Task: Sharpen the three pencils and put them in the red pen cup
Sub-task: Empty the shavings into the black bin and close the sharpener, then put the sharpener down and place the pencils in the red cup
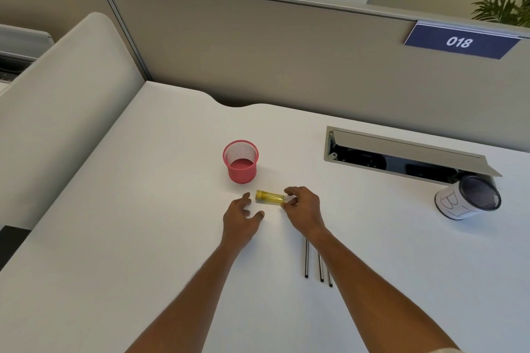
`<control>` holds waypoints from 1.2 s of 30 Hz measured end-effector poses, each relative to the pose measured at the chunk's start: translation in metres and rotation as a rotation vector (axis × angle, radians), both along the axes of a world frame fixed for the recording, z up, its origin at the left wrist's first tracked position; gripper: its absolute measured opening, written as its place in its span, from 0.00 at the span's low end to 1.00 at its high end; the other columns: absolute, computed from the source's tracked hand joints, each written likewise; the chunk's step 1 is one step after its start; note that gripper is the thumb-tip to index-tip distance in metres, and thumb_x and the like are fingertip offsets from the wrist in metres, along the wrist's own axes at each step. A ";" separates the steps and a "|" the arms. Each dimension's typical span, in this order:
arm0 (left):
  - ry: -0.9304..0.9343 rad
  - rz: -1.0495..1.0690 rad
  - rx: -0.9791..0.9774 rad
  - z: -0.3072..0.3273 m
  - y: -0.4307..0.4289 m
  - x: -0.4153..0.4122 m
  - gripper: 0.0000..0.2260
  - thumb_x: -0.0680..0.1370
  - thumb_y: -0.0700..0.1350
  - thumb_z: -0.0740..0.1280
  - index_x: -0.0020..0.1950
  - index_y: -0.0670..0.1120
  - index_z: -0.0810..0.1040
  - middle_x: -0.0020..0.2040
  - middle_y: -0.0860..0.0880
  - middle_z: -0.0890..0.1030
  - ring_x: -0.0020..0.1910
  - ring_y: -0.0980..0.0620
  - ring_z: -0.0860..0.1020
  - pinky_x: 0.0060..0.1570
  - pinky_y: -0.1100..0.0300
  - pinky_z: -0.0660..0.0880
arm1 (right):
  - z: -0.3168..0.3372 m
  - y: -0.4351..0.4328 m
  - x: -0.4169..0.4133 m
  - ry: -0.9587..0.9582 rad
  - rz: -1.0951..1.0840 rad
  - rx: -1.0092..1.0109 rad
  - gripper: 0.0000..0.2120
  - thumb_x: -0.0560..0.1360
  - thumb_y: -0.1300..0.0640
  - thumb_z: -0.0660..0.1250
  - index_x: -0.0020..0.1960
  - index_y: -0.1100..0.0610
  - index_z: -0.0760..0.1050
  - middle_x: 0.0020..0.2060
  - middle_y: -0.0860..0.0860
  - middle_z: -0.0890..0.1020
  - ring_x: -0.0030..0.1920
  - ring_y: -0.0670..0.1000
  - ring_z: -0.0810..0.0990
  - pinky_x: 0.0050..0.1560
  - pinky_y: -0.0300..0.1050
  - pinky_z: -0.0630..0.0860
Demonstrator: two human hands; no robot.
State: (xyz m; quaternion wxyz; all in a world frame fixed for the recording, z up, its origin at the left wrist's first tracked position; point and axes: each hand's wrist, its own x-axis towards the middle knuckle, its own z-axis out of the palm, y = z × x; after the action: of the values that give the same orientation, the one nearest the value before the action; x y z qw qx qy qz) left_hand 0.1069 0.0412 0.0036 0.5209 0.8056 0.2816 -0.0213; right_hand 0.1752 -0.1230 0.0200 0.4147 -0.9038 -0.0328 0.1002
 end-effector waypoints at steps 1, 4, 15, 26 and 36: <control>-0.012 0.025 -0.013 0.001 0.001 -0.001 0.26 0.76 0.43 0.76 0.73 0.46 0.74 0.66 0.49 0.79 0.50 0.52 0.78 0.56 0.59 0.76 | 0.002 -0.004 -0.001 0.011 -0.015 0.023 0.17 0.73 0.66 0.74 0.62 0.61 0.81 0.56 0.54 0.83 0.52 0.53 0.83 0.55 0.37 0.76; -0.070 0.096 -0.047 0.003 0.003 -0.005 0.26 0.76 0.44 0.76 0.73 0.46 0.75 0.64 0.49 0.81 0.49 0.54 0.79 0.57 0.45 0.81 | 0.009 -0.018 -0.005 0.039 -0.076 0.116 0.16 0.73 0.66 0.75 0.60 0.59 0.81 0.55 0.53 0.83 0.46 0.52 0.84 0.52 0.43 0.81; -0.320 -0.122 0.338 0.025 -0.012 -0.019 0.23 0.79 0.47 0.73 0.73 0.44 0.75 0.67 0.46 0.79 0.64 0.45 0.76 0.62 0.49 0.77 | 0.031 -0.079 -0.028 -0.006 -0.208 0.210 0.12 0.73 0.64 0.76 0.56 0.59 0.82 0.50 0.49 0.84 0.43 0.45 0.83 0.42 0.29 0.78; -0.230 -0.398 0.457 0.011 -0.047 -0.052 0.23 0.82 0.48 0.69 0.75 0.42 0.73 0.71 0.43 0.76 0.74 0.44 0.70 0.68 0.48 0.74 | 0.016 -0.118 -0.077 0.030 -0.247 0.074 0.09 0.73 0.58 0.77 0.52 0.56 0.83 0.44 0.47 0.86 0.42 0.44 0.84 0.45 0.29 0.77; -0.150 -0.419 0.335 0.006 -0.072 -0.066 0.18 0.81 0.48 0.69 0.70 0.45 0.77 0.62 0.47 0.81 0.63 0.46 0.77 0.63 0.58 0.72 | 0.004 -0.115 -0.106 0.083 -0.304 0.013 0.04 0.73 0.58 0.76 0.44 0.58 0.83 0.34 0.50 0.84 0.40 0.50 0.83 0.47 0.39 0.77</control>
State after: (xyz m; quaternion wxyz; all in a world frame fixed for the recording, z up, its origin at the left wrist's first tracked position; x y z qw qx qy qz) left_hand 0.0412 -0.0305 0.0097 0.3841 0.9204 0.0693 -0.0222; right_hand 0.0689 -0.2378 0.0240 0.4321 -0.8907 0.1211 0.0731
